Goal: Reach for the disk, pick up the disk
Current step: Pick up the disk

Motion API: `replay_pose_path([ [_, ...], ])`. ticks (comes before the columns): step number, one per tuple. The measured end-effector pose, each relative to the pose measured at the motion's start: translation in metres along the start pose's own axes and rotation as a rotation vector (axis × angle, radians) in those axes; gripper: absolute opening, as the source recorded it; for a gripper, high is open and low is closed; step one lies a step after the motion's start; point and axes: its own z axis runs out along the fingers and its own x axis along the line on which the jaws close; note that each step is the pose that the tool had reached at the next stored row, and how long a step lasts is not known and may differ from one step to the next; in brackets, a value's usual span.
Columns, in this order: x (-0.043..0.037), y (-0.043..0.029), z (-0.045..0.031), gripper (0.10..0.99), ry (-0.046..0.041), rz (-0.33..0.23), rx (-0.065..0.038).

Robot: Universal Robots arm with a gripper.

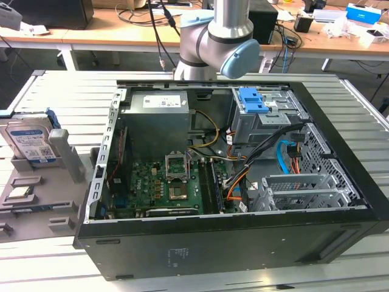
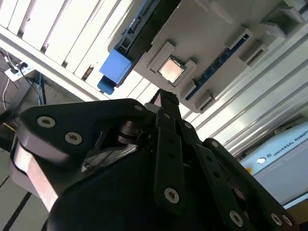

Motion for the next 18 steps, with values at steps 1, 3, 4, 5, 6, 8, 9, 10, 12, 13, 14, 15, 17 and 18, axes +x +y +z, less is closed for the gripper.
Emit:
replay_pose_path([
  [1,0.0,0.0,0.0,0.106,-0.0005,0.017,0.0],
  [3,0.0,0.0,0.0,0.106,-0.0017,0.06,0.0],
  [4,0.0,0.0,0.0,0.106,-0.002,0.072,-0.001],
  [5,0.0,0.0,0.0,0.106,-0.0021,0.107,-0.001],
  [6,0.0,0.0,0.0,0.106,-0.0022,0.129,-0.001],
  [8,0.0,0.0,0.0001,0.106,-0.0026,0.174,-0.002],
  [9,0.0,0.0,0.0001,0.106,-0.0027,0.188,-0.002],
  [10,0.0,0.0,0.0001,0.106,-0.0028,0.207,-0.002],
  [12,0.0,0.0,0.0002,0.106,-0.0031,0.247,-0.003],
  [13,0.0,0.0,0.0003,0.106,-0.0034,0.274,-0.003],
  [14,0.0,0.0,0.0003,0.106,-0.0037,0.286,-0.003],
  [15,0.0,0.0,0.0003,0.106,-0.0037,0.287,-0.003],
  [17,0.0,0.0,0.0003,0.106,-0.0038,0.288,-0.003],
  [18,0.0,0.0,0.0003,0.106,-0.0038,0.288,-0.003],
])
